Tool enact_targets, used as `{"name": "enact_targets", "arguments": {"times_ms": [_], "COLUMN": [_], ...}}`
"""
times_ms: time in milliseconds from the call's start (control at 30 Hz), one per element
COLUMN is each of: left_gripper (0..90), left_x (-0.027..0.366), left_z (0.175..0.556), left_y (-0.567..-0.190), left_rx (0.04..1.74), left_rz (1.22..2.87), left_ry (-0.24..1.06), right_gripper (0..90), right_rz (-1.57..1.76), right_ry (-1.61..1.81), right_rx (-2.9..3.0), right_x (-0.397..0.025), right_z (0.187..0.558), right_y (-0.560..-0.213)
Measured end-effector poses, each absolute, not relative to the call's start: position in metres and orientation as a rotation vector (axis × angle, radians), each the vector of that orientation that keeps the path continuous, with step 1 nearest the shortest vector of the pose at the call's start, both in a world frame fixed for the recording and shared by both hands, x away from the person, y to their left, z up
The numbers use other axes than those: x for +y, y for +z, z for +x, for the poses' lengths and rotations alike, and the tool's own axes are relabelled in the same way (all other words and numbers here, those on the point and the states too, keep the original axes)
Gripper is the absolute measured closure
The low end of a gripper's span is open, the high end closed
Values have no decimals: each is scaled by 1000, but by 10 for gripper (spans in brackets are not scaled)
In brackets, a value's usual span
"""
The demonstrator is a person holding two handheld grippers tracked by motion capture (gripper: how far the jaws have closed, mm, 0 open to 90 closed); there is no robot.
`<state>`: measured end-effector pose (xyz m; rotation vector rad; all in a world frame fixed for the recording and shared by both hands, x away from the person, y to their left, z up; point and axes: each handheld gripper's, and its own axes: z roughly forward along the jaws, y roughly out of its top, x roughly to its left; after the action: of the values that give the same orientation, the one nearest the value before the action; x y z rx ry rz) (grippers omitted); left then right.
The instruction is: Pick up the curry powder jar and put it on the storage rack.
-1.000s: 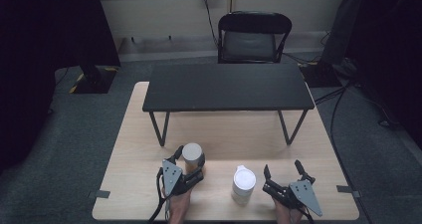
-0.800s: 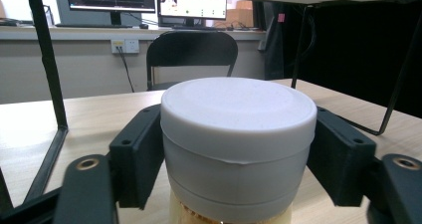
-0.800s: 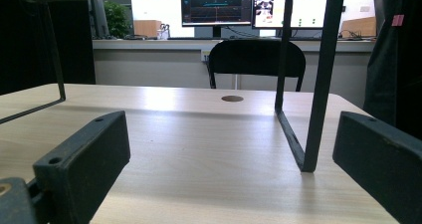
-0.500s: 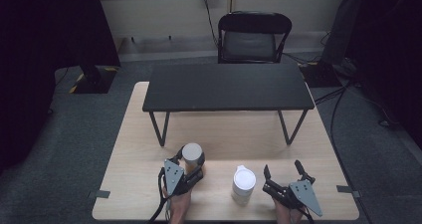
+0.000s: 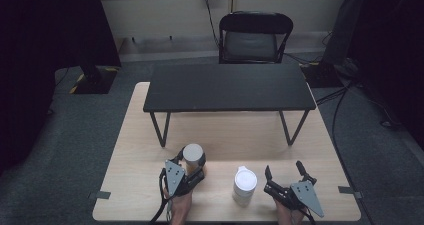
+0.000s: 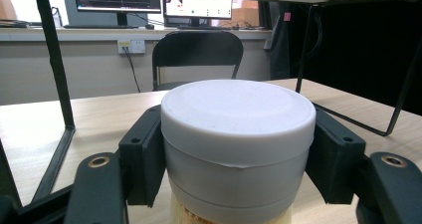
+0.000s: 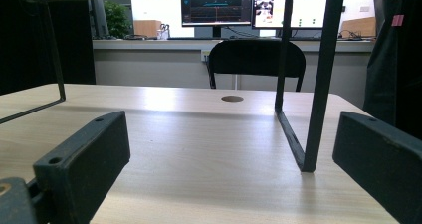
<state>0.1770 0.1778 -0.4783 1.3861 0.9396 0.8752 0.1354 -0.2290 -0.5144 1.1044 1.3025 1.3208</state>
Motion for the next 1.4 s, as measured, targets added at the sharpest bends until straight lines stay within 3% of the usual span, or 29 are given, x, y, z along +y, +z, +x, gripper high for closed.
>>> {"name": "enact_targets", "arguments": {"times_ms": [1400], "left_gripper": [342], "left_x": [190], "left_z": [168], "left_y": [-444], "left_rx": [843], "left_rz": [1388], "left_ry": [843], "right_gripper": [1], "right_rz": [1106], "right_ry": [1319], "right_rx": [1301], "right_x": [-229], "right_z": [135], "right_y": [-514]}}
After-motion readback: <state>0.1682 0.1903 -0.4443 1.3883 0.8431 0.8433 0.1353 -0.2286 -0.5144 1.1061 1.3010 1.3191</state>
